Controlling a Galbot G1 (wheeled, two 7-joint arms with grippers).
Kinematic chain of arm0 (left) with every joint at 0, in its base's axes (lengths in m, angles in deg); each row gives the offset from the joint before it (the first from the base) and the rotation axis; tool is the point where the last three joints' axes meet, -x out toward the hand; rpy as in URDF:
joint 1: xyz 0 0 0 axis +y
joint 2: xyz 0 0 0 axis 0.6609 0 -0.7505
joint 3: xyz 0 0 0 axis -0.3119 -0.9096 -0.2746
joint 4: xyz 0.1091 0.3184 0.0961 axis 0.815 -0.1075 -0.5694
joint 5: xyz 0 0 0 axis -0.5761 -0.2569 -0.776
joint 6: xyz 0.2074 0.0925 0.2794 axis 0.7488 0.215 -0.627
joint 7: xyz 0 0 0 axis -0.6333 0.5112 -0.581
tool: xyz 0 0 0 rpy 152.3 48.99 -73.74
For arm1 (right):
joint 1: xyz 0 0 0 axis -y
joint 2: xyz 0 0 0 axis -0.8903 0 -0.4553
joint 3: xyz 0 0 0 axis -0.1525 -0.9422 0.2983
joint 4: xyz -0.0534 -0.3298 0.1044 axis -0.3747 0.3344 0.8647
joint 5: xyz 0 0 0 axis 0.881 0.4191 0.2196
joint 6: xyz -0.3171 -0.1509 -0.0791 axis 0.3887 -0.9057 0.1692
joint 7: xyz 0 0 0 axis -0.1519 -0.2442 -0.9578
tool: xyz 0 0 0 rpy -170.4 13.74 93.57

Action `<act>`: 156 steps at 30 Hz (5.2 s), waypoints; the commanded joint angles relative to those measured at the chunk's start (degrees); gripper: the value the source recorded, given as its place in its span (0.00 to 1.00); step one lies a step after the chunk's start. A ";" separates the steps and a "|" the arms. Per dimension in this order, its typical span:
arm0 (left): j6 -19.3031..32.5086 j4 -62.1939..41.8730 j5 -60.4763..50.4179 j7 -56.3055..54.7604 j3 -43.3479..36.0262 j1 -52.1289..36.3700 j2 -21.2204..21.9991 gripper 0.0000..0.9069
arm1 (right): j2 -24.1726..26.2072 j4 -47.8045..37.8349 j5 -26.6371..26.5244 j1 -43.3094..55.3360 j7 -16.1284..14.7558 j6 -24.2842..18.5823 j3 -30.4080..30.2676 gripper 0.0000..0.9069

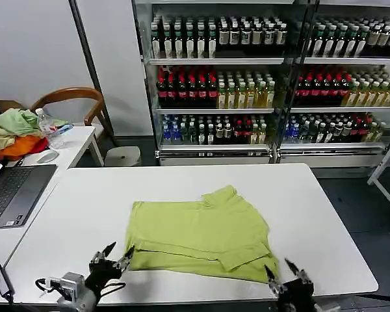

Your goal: Fold and organize the clothes.

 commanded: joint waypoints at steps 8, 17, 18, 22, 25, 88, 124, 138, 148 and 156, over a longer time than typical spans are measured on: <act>2.82 -20.43 2.10 3.51 -12.82 -26.50 -0.06 1.00 | -5.67 -26.06 -9.92 43.55 1.52 6.33 -17.07 1.00; 2.85 -32.78 3.61 4.06 -18.20 -37.19 0.33 1.00 | -15.14 -40.70 -7.57 57.67 4.37 8.81 -25.25 1.00; 2.94 -34.09 3.54 4.22 -18.50 -37.89 0.37 1.00 | -16.04 -42.77 -7.58 58.59 4.39 9.10 -25.74 1.00; 3.46 -37.54 3.53 4.96 -18.76 -39.79 0.78 1.00 | -19.62 -50.52 -5.75 62.35 3.80 8.88 -26.98 1.00; 4.51 -41.00 3.46 5.39 -19.34 -41.88 1.28 1.00 | -21.73 -54.74 -4.69 64.40 2.85 7.97 -27.37 1.00; 6.70 -35.70 5.99 9.21 -17.85 -37.19 0.32 0.04 | -20.63 -41.77 -5.23 56.46 2.04 8.34 -26.12 0.00; 11.00 -18.42 1.67 8.33 -8.16 -14.70 1.46 0.04 | -10.73 -21.95 -0.87 33.02 2.06 6.02 -21.13 0.00; 10.27 -16.39 0.52 7.78 -6.80 -12.05 1.82 0.04 | -9.12 -20.17 -2.56 31.87 1.98 6.46 -20.61 0.00; 9.16 -17.74 -5.57 6.90 -7.73 -10.79 2.38 1.00 | -8.97 -19.77 0.27 28.37 1.70 6.79 -21.68 1.00; 7.91 -10.39 -2.66 0.20 -5.95 -9.43 2.33 1.00 | -7.04 -15.41 1.13 26.52 1.46 6.37 -18.47 1.00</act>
